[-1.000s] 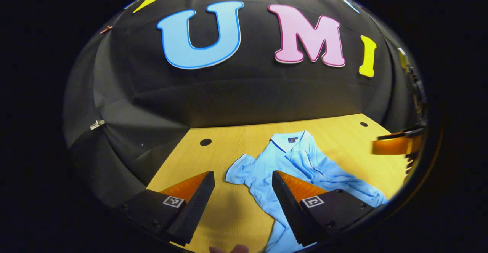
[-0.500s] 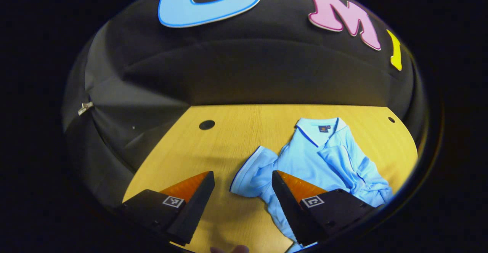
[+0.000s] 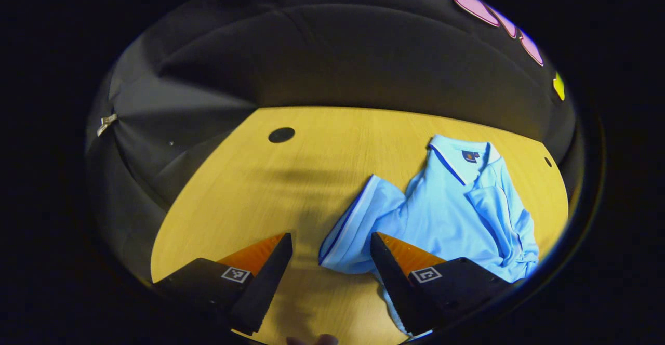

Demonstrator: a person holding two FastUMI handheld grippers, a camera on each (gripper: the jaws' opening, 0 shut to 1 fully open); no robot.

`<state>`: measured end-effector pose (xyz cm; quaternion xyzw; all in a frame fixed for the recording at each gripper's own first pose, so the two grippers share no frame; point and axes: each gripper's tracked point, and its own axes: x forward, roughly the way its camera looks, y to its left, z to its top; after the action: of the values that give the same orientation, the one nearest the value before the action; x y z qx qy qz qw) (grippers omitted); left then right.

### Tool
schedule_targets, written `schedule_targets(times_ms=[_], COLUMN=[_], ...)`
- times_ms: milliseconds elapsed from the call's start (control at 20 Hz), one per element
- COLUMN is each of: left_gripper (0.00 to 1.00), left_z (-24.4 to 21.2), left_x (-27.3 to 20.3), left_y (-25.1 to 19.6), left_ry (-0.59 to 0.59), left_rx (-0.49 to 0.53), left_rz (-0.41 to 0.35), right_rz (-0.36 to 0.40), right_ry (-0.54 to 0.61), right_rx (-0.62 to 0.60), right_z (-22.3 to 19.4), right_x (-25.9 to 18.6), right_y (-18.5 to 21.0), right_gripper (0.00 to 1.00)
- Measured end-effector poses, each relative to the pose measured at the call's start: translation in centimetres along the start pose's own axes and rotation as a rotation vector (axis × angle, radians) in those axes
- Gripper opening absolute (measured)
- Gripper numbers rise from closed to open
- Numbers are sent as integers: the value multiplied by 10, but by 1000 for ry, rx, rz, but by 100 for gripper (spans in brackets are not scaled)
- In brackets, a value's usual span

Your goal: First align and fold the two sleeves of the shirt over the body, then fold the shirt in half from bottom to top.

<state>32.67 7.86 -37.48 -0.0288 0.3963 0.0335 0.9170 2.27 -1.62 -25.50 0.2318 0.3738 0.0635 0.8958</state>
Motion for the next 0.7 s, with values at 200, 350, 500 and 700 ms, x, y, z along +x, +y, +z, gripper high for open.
schedule_targets(times_ms=[200, 350, 500, 700], left_gripper=[63, 40, 14, 6], left_z=[-9, -8, -6, -6], left_x=[9, 8, 6, 3], left_y=[-12, -20, -23, -19], left_ry=[37, 49, 60, 54], left_rx=[-4, -23, -87, -104], left_rz=[-34, -72, -127, -114], right_rz=[-4, -7, -14, -11], right_ry=[0, 14, 15, 13], right_rx=[-3, -11, 0, -4], right_z=[-2, -10, -17, -17], right_x=[-3, -2, -1, -1], right_y=[-1, -2, -6, -11], right_gripper=[93, 92, 93, 93])
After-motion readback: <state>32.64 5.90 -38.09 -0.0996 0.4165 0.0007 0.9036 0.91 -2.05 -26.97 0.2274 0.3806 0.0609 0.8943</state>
